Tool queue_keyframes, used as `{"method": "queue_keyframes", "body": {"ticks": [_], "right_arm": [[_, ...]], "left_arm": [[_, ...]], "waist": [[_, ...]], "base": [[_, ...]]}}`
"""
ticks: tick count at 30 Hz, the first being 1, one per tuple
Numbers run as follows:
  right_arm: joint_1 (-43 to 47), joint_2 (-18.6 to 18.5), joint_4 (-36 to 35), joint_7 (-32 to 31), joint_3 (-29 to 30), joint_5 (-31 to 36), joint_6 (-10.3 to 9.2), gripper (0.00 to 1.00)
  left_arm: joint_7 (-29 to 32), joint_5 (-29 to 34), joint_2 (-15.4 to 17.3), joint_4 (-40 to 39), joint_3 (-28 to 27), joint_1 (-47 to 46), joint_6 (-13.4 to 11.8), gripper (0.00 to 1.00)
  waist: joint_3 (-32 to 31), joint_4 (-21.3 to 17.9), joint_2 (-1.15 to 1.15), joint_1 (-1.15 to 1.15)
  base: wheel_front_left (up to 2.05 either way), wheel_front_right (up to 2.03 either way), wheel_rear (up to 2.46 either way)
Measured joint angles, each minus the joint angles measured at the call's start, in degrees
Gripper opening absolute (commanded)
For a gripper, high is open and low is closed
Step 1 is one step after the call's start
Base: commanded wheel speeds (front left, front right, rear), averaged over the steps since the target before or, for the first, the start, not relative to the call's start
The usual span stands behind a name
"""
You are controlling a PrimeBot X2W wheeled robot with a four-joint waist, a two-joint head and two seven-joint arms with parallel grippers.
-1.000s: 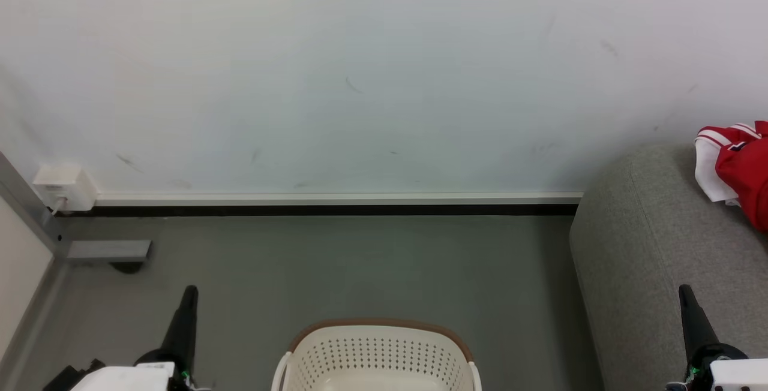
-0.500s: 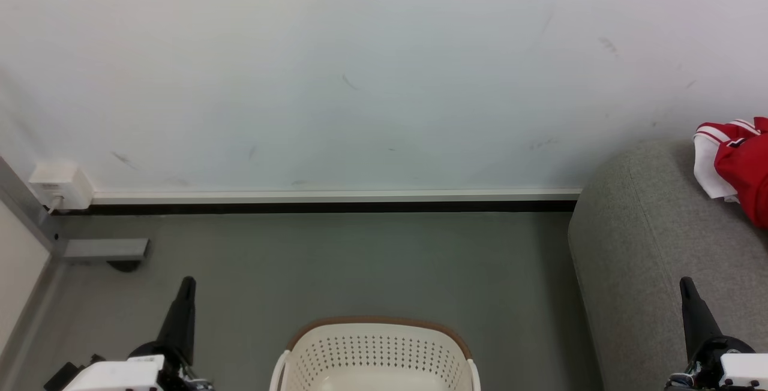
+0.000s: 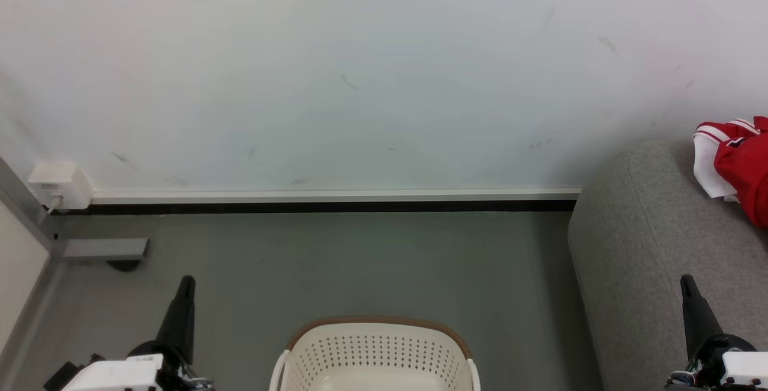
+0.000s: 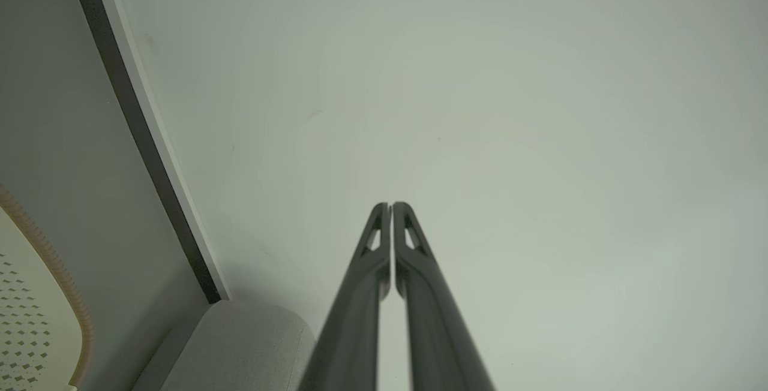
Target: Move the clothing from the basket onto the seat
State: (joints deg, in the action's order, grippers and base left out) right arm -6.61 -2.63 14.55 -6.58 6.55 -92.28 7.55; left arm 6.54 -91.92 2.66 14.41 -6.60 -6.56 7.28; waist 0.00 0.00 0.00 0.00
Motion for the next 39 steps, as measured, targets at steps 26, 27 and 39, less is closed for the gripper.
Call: {"method": "queue_keyframes", "body": {"ticks": [26,27,39], "right_arm": [[0.0,0.0,0.0,0.0,0.0,0.0,0.0,0.0],[0.0,0.0,0.0,0.0,0.0,0.0,0.0,0.0],[0.0,0.0,0.0,0.0,0.0,0.0,0.0,0.0]], "left_arm": [[0.0,0.0,0.0,0.0,0.0,0.0,0.0,0.0],[0.0,0.0,0.0,0.0,0.0,0.0,0.0,0.0],[0.0,0.0,0.0,0.0,0.0,0.0,0.0,0.0]], "waist": [[0.0,0.0,0.0,0.01],[0.0,0.0,0.0,0.01],[0.0,0.0,0.0,0.01]], "base": [[0.0,0.0,0.0],[0.0,0.0,0.0],[0.0,0.0,0.0]]}}
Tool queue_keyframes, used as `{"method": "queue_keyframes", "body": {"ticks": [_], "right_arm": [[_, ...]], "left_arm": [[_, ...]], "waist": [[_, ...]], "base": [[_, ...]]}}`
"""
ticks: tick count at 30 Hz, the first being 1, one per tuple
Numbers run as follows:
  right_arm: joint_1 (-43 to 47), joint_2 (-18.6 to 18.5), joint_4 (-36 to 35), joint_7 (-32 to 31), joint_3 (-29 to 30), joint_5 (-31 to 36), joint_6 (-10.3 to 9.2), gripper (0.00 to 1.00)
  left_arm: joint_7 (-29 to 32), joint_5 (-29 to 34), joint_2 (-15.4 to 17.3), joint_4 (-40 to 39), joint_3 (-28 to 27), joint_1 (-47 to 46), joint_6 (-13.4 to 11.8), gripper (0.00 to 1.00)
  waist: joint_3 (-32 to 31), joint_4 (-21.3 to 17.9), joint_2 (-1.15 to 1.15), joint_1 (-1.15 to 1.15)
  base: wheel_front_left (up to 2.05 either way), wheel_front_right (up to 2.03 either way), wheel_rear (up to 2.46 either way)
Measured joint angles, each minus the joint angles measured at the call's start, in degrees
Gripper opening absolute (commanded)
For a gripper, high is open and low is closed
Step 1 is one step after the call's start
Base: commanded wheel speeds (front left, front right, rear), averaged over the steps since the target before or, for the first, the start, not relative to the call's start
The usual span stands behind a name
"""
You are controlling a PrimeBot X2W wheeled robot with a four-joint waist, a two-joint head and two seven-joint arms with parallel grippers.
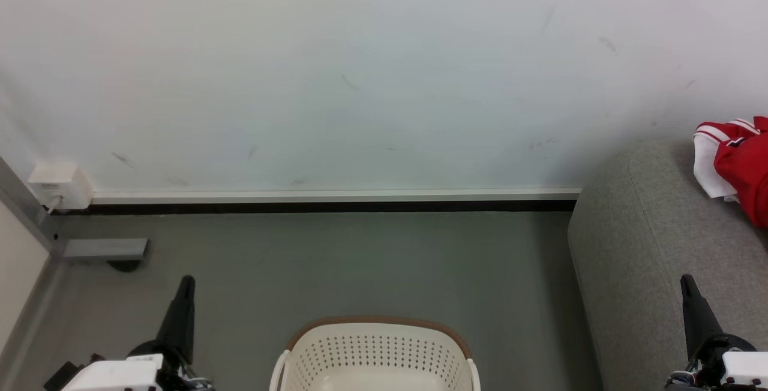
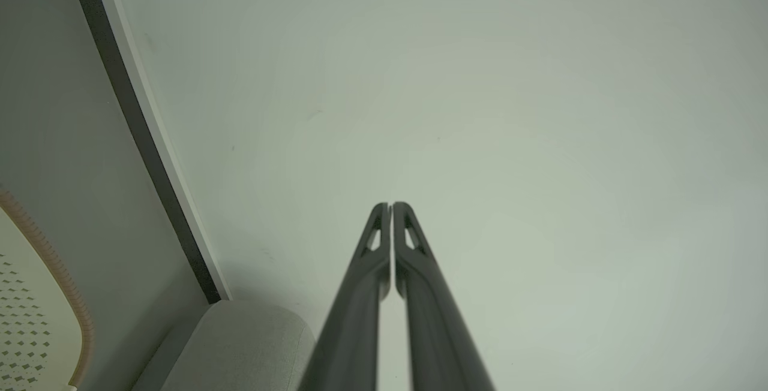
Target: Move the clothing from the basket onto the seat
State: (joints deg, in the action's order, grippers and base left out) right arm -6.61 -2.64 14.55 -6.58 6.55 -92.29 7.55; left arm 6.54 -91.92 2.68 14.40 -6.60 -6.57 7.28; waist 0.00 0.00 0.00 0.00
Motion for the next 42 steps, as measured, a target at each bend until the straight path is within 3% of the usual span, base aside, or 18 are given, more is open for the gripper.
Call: {"method": "queue_keyframes", "body": {"ticks": [42], "right_arm": [[0.0,0.0,0.0,0.0,0.0,0.0,0.0,0.0]], "left_arm": [[0.0,0.0,0.0,0.0,0.0,0.0,0.0,0.0]], "waist": [[0.0,0.0,0.0,0.0]], "base": [[0.0,0.0,0.0]]}}
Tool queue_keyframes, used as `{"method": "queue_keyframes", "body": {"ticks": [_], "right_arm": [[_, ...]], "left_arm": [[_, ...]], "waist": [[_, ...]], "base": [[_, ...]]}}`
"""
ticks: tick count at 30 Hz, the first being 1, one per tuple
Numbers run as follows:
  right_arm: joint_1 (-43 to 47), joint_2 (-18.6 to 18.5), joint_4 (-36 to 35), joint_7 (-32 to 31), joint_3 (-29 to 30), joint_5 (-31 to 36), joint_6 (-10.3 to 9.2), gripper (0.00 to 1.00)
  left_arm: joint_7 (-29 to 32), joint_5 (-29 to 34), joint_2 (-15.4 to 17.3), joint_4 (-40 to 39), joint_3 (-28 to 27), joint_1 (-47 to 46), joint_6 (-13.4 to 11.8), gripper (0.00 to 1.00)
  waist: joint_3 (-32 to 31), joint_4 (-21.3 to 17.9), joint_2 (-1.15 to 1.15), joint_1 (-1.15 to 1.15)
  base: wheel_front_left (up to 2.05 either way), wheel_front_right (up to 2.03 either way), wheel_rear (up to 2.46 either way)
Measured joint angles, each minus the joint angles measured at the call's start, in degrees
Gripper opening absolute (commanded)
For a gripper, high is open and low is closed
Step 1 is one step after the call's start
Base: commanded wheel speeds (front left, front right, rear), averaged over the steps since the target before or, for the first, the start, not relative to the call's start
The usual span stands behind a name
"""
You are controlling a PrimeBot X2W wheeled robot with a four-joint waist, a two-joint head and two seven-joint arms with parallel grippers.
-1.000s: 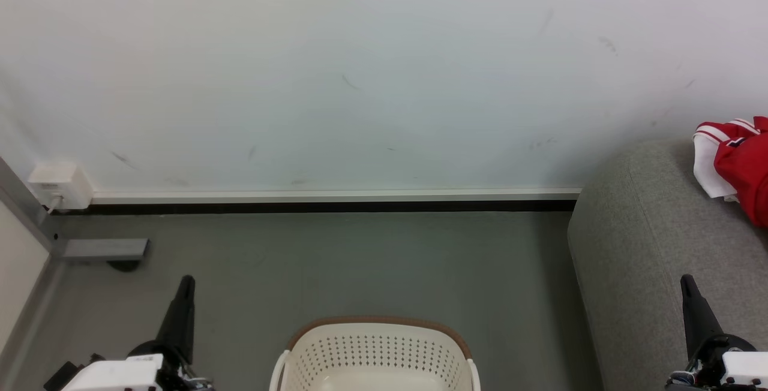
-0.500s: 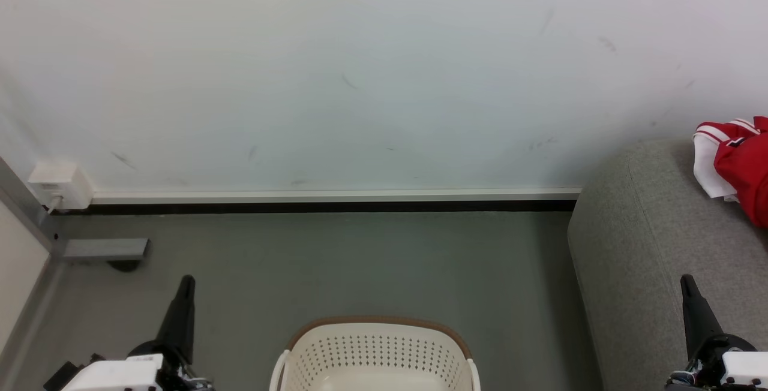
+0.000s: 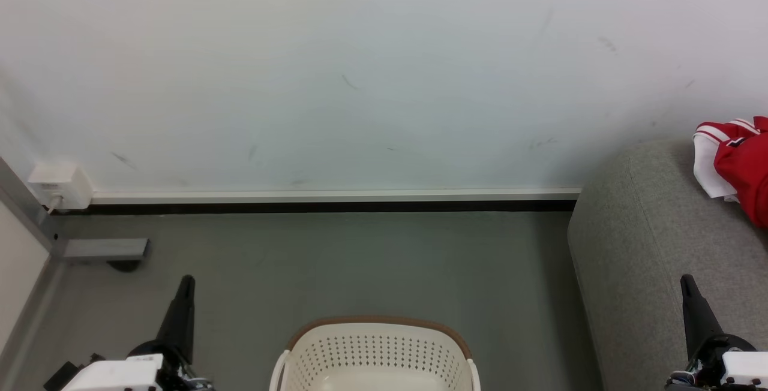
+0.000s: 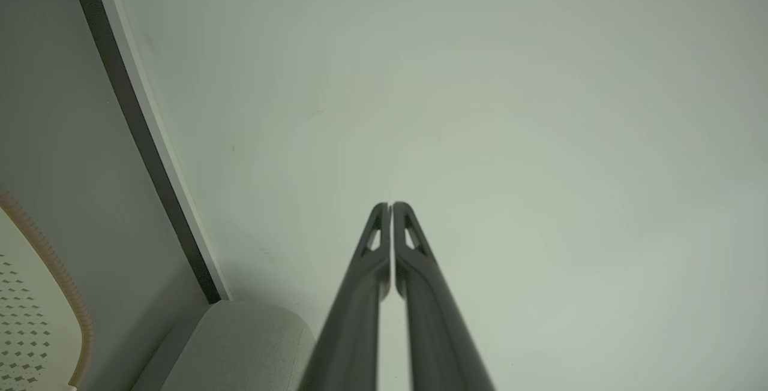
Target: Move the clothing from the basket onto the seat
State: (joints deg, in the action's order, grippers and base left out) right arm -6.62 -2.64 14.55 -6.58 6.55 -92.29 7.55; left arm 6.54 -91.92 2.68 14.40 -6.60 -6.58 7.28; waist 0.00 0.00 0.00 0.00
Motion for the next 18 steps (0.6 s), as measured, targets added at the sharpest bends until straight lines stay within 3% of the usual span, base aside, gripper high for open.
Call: {"method": "queue_keyframes", "body": {"ticks": [18], "right_arm": [[0.0,0.0,0.0,0.0,0.0,0.0,0.0,0.0]], "left_arm": [[0.0,0.0,0.0,0.0,0.0,0.0,0.0,0.0]], "waist": [[0.0,0.0,0.0,0.0]], "base": [[0.0,0.0,0.0]]}}
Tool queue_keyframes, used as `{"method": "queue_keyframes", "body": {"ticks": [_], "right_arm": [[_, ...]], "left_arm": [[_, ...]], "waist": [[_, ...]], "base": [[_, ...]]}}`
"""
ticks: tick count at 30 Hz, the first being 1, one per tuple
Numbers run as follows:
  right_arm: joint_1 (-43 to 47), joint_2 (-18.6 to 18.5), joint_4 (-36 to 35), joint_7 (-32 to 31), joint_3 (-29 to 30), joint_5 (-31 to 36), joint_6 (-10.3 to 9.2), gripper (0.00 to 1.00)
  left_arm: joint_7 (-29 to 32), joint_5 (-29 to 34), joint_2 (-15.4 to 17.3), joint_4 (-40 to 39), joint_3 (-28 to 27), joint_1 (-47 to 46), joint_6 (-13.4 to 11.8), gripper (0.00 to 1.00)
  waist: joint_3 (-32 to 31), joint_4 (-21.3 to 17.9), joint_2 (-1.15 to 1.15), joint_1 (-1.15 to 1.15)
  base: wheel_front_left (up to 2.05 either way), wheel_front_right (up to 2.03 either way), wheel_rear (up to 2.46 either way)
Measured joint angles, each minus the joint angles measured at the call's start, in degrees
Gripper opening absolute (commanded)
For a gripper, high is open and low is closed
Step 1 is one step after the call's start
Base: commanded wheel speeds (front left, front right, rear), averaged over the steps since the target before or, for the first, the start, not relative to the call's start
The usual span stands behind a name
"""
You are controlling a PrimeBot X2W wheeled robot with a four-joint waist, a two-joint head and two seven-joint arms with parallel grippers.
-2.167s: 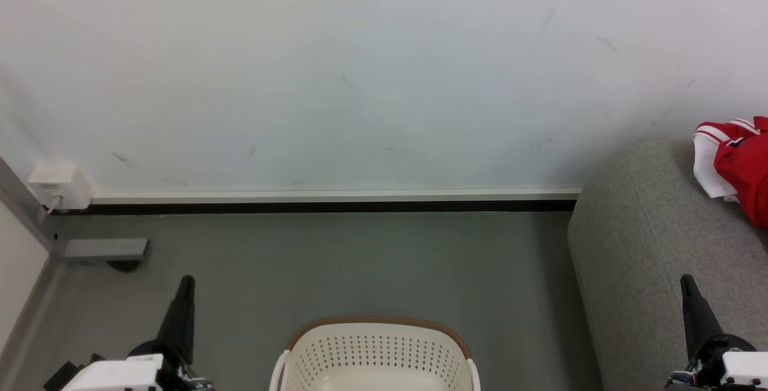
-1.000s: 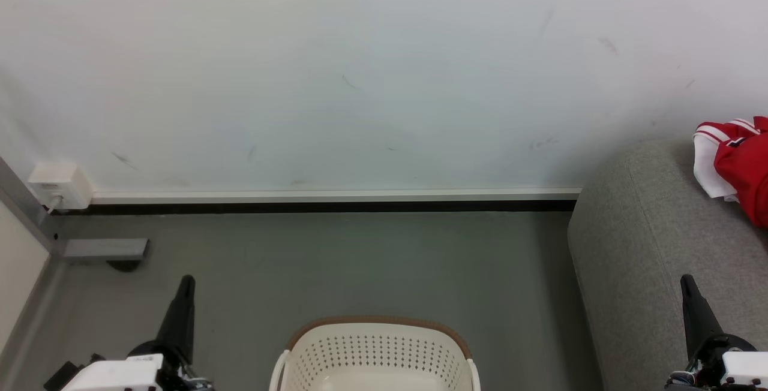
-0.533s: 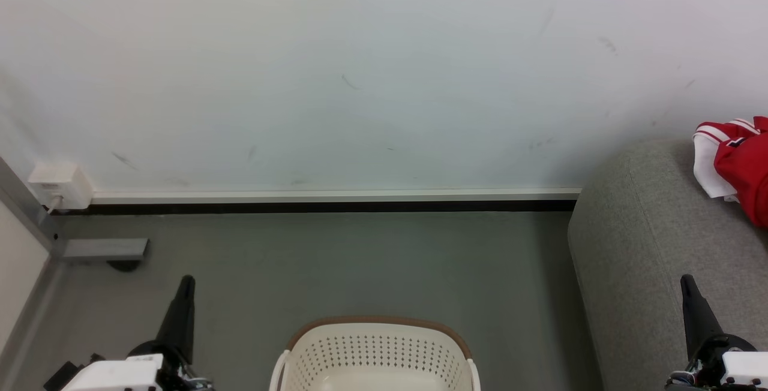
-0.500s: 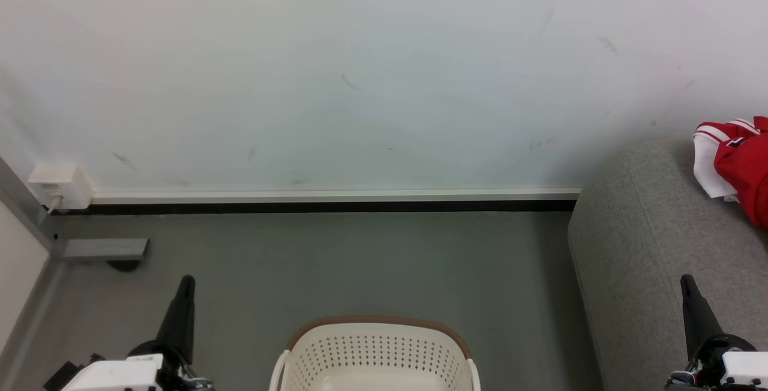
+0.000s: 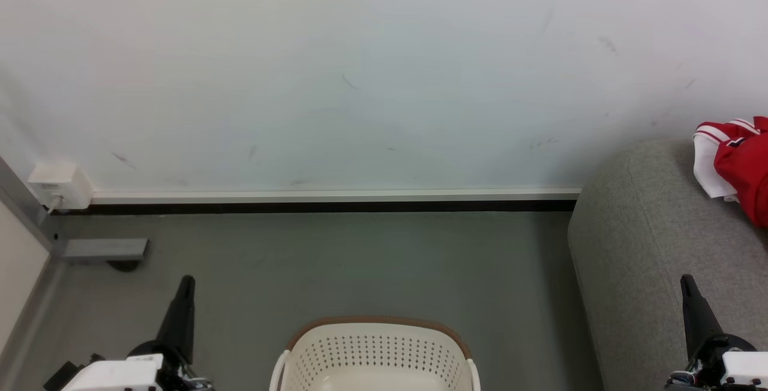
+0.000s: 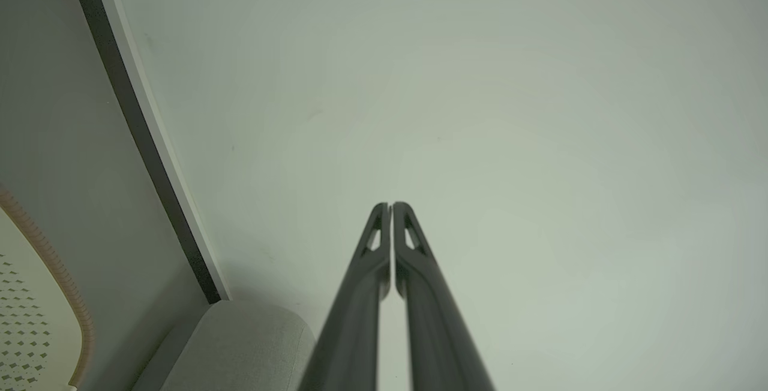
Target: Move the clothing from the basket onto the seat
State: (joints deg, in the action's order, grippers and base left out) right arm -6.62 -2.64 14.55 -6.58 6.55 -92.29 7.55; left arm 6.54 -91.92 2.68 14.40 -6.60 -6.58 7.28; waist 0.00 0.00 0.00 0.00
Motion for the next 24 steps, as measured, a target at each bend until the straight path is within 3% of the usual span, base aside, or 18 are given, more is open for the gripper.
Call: {"method": "queue_keyframes", "body": {"ticks": [24], "right_arm": [[0.0,0.0,0.0,0.0,0.0,0.0,0.0,0.0]], "left_arm": [[0.0,0.0,0.0,0.0,0.0,0.0,0.0,0.0]], "waist": [[0.0,0.0,0.0,0.0]], "base": [[0.0,0.0,0.0]]}}
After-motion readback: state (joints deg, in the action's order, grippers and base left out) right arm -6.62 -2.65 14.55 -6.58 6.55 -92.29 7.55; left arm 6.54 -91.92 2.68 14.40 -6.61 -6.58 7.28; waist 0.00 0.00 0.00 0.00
